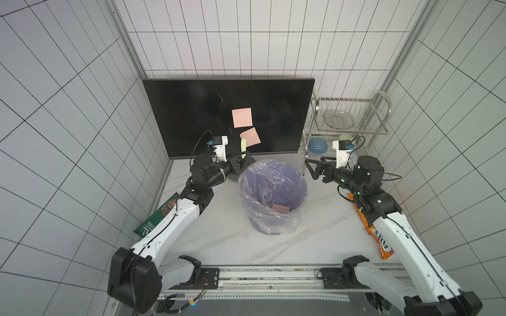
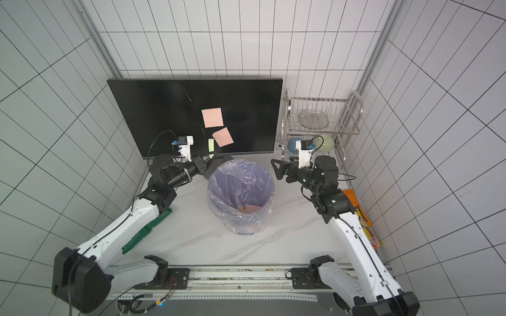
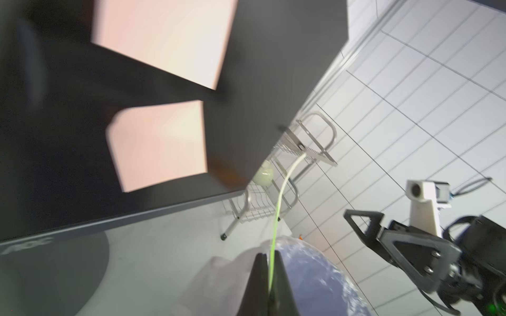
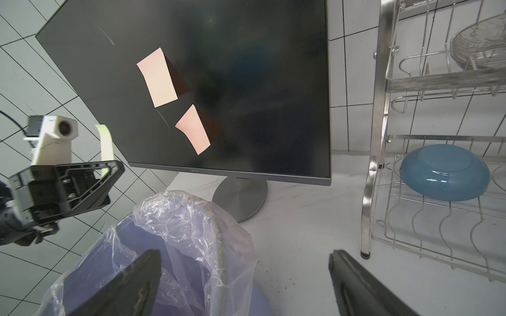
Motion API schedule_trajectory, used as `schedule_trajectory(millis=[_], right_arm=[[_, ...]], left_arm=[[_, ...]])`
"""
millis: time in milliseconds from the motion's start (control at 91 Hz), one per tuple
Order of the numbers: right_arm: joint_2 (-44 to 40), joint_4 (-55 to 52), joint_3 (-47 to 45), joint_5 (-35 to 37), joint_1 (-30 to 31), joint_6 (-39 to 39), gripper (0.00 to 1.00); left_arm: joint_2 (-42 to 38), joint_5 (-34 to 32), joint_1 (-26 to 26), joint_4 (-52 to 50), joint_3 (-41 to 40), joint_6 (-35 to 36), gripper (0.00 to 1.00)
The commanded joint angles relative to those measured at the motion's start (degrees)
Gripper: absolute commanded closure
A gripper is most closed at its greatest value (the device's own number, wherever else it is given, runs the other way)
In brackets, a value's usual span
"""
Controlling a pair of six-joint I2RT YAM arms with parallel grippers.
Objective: Remove the sticky note from the monitor
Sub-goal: Place the sticky note in the trash bin.
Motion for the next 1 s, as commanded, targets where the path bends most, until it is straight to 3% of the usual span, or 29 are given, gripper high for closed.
schedule_trajectory(millis=[0, 143, 275, 363, 473, 572, 726, 989], right_arm=[[-0.4, 1.3, 1.6, 0.6, 0.6, 0.4, 0.01], [-0.6, 0.8, 2.0, 1.0, 0.6, 0.1, 0.01], [-0.9, -0.1, 2.3, 1.5, 0.6, -0.3, 0.01], [-0.8, -0.7, 2.8, 1.8, 0.6, -0.7, 0.01], [-0.6, -1.1, 3.1, 2.0, 0.6, -1.0, 0.01], [-0.2, -1.0, 3.4, 1.7, 0.6, -1.0, 0.01], [0.5, -0.5, 3.3, 1.3, 0.7, -0.8, 0.01], [1.3, 1.1, 2.6, 0.5, 0.8, 0.1, 0.01]], left_arm=[[-2.6, -7.7, -6.3, -16.9, 5.5, 16.2, 1.0], [-1.5, -12.2, -14.9, -21.7, 7.9, 24.2, 1.0], [2.3, -15.3, -18.9, -26.3, 11.1, 27.4, 0.9], [3.7, -15.6, -19.6, -26.6, 12.0, 27.4, 0.75], [3.3, -15.5, -19.6, -25.7, 12.2, 26.8, 0.47], [2.1, -15.7, -19.6, -24.2, 11.5, 26.2, 0.35], [0.4, -16.9, -18.0, -24.3, 11.8, 23.8, 0.23], [-2.4, -6.2, -4.2, -19.6, 10.9, 14.5, 0.07]])
